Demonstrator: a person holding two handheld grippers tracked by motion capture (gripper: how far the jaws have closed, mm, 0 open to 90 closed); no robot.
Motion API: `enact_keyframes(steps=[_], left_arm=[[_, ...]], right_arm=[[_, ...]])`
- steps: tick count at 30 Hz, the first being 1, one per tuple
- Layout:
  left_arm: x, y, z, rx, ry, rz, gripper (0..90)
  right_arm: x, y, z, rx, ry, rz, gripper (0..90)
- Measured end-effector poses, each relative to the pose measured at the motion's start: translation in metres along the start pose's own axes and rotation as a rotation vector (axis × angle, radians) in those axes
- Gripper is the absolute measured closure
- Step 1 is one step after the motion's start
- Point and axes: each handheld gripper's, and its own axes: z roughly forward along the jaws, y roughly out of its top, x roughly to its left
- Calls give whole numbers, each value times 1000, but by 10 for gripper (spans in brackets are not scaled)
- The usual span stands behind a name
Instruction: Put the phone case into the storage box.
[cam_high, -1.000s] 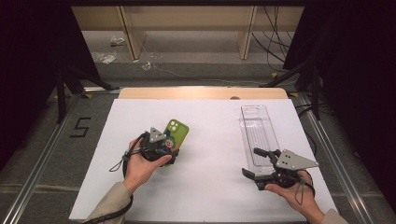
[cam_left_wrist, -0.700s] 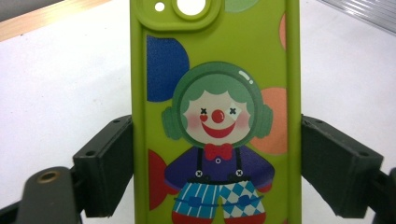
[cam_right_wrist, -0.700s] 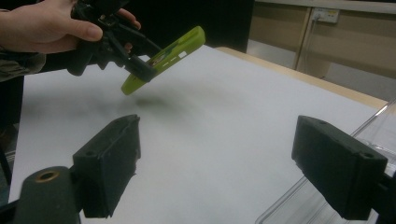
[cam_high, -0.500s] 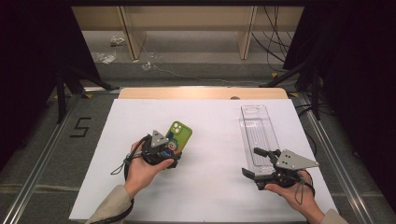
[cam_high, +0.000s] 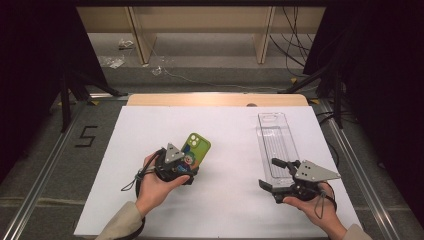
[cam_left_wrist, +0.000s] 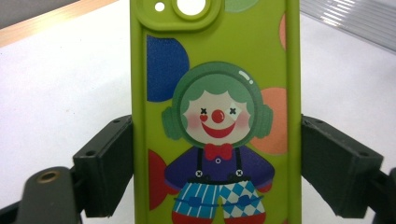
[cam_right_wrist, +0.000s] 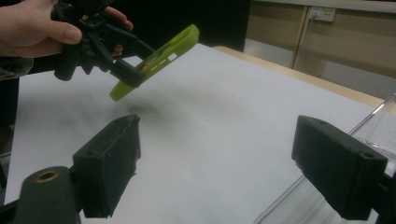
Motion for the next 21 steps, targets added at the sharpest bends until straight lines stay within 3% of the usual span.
enact_keyframes(steps=[21], left_arm=[[-19, 0, -2, -17, -34, 39, 163]], right_arm=[[0, 1, 2, -2, -4, 0, 165]])
